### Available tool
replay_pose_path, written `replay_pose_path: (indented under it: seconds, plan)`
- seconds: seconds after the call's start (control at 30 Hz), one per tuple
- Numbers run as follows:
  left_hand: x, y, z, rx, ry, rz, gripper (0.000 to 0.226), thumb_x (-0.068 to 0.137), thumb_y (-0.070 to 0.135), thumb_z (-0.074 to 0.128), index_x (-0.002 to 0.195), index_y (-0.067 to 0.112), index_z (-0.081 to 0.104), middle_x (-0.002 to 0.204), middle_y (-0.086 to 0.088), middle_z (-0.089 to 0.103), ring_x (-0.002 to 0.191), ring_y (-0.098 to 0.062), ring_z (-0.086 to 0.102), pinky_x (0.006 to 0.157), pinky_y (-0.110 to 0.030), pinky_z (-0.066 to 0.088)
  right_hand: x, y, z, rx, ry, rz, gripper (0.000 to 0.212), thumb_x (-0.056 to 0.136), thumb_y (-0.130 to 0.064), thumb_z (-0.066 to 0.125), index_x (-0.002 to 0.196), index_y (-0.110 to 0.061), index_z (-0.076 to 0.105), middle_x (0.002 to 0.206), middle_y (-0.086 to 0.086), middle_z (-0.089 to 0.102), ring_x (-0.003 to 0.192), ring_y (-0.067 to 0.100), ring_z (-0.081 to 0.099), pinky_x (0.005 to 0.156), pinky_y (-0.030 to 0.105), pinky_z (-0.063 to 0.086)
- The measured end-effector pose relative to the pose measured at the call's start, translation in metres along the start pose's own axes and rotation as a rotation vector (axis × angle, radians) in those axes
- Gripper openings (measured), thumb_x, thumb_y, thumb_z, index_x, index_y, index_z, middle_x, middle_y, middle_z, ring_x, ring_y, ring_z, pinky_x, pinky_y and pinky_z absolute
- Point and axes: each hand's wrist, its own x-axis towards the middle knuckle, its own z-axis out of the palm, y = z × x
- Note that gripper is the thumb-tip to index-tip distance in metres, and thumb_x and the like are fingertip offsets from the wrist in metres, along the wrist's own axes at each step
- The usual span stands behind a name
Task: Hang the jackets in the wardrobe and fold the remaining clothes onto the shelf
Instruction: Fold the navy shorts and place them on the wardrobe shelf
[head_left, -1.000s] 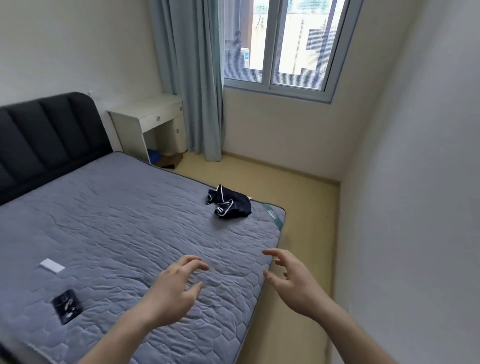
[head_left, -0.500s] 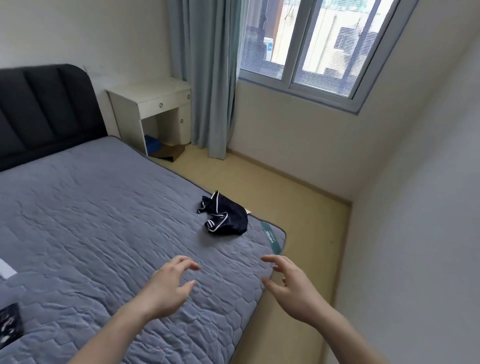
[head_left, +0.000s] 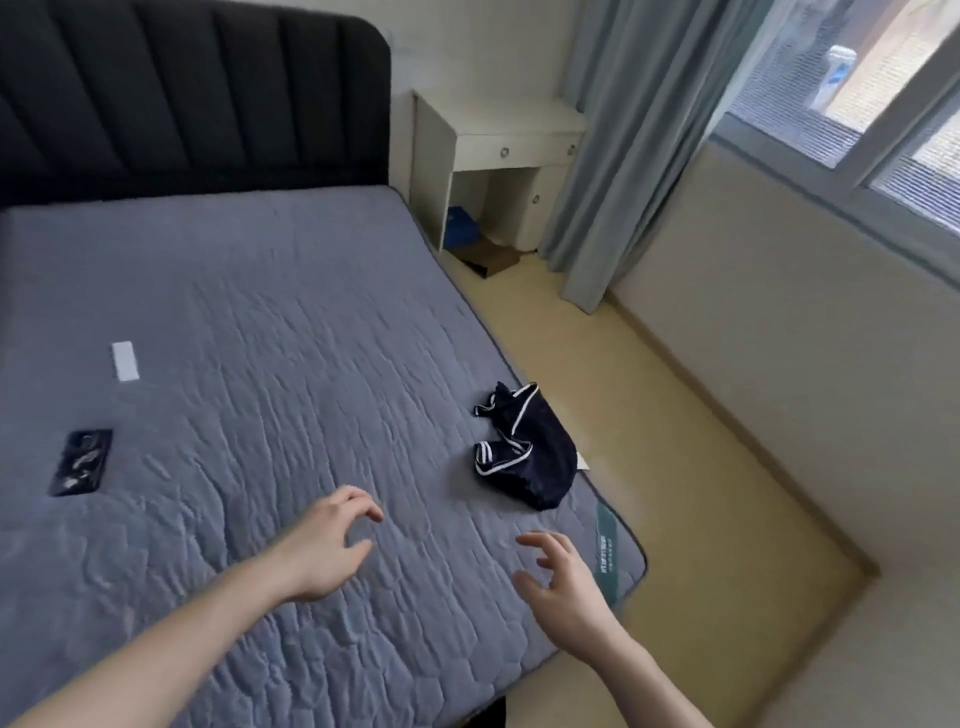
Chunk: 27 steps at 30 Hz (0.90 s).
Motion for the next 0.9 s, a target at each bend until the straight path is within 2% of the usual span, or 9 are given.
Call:
replay_pose_path:
  seconds: [0.13,0.23,0.33,0.47,0.6,0.67,0.77,0.83,0.9]
  plan:
    - [0.036,-0.012,0.034,-0.028,0.063,-0.187,0.024,0.096,0.03,0.06,0.116,0.043,0.055,0.132,0.026,0.04,0.125,-0.003,0.05,0.1,-0.022,0.037,0.102,0.048,-0.017,-0.012,-0.058,-0.007,0.035,0.097,-0.028,0.062,0.129,-0.039,0.052,0.134,-0.019,0.042,0.116,0.007,0.055,0.089,0.026,0.052]
    - [0.064,-0.027,0.064,-0.041,0.068,-0.27,0.024,0.095,0.029,0.06,0.11,0.046,0.053,0.13,0.029,0.036,0.123,0.001,0.047,0.098,-0.018,0.032,0.17,0.082,-0.01,-0.076,-0.112,-0.025,0.043,0.096,-0.022,0.061,0.136,-0.032,0.05,0.14,-0.015,0.041,0.112,0.008,0.055,0.083,0.022,0.046]
    - [0.092,-0.046,0.098,-0.073,0.039,-0.36,0.022,0.095,0.028,0.06,0.106,0.046,0.053,0.131,0.028,0.038,0.12,0.001,0.051,0.102,-0.023,0.038,0.233,0.112,0.007,-0.143,-0.166,-0.05,0.051,0.094,-0.017,0.06,0.143,-0.025,0.048,0.147,-0.01,0.04,0.114,0.011,0.055,0.091,0.027,0.047]
    - [0.145,-0.079,0.149,-0.097,0.04,-0.463,0.023,0.094,0.027,0.061,0.099,0.048,0.052,0.129,0.03,0.039,0.087,0.007,0.06,0.092,-0.028,0.047,0.319,0.158,0.044,-0.251,-0.206,-0.052,0.061,0.09,-0.012,0.06,0.149,-0.02,0.043,0.156,-0.004,0.033,0.125,0.021,0.055,0.102,0.035,0.046]
    - [0.197,-0.105,0.2,-0.09,0.008,-0.457,0.022,0.093,0.025,0.058,0.103,0.043,0.053,0.128,0.028,0.039,0.105,-0.008,0.064,0.098,-0.033,0.048,0.391,0.2,0.088,-0.383,-0.22,-0.021,0.071,0.091,-0.017,0.059,0.156,-0.017,0.031,0.165,0.0,0.019,0.129,0.029,0.053,0.099,0.037,0.047]
    - [0.218,-0.116,0.221,-0.072,0.01,-0.431,0.021,0.093,0.027,0.057,0.104,0.043,0.052,0.127,0.031,0.037,0.112,-0.003,0.059,0.099,-0.032,0.046,0.422,0.217,0.108,-0.434,-0.227,-0.033,0.077,0.089,-0.016,0.059,0.158,-0.016,0.025,0.166,0.003,0.012,0.123,0.036,0.055,0.094,0.039,0.048]
    - [0.239,-0.131,0.251,-0.056,0.006,-0.418,0.02,0.093,0.028,0.055,0.104,0.044,0.05,0.128,0.033,0.035,0.098,0.01,0.051,0.09,-0.025,0.042,0.462,0.239,0.134,-0.507,-0.219,-0.016,0.086,0.086,-0.014,0.058,0.161,-0.018,0.016,0.169,0.003,0.002,0.12,0.038,0.056,0.09,0.04,0.049]
    - [0.244,-0.14,0.266,-0.018,-0.023,-0.412,0.019,0.094,0.03,0.053,0.107,0.043,0.05,0.129,0.033,0.034,0.086,0.009,0.047,0.079,-0.022,0.037,0.486,0.25,0.146,-0.556,-0.218,-0.02,0.091,0.084,-0.013,0.059,0.161,-0.019,0.012,0.17,0.0,-0.004,0.119,0.037,0.059,0.081,0.037,0.047]
    - [0.244,-0.149,0.277,0.029,-0.056,-0.394,0.019,0.094,0.031,0.05,0.11,0.042,0.051,0.13,0.032,0.034,0.091,0.005,0.045,0.081,-0.023,0.038,0.508,0.259,0.152,-0.592,-0.216,-0.02,0.096,0.084,-0.016,0.063,0.162,-0.019,0.008,0.171,0.0,-0.003,0.12,0.034,0.06,0.079,0.036,0.045]
